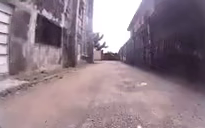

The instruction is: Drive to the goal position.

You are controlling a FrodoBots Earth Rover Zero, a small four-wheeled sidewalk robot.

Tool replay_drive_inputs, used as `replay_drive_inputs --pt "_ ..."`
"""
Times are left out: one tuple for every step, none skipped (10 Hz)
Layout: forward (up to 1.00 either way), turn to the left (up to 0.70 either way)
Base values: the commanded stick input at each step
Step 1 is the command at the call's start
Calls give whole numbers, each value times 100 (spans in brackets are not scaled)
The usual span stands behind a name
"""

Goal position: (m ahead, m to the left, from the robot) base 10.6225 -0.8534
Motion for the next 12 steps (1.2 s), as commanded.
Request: replay_drive_inputs --pt "85 0" --pt "85 0" --pt "85 0" --pt "85 0" --pt "85 0" --pt "85 0" --pt "85 0" --pt "85 0" --pt "85 0" --pt "85 0" --pt "85 0" --pt "85 0"
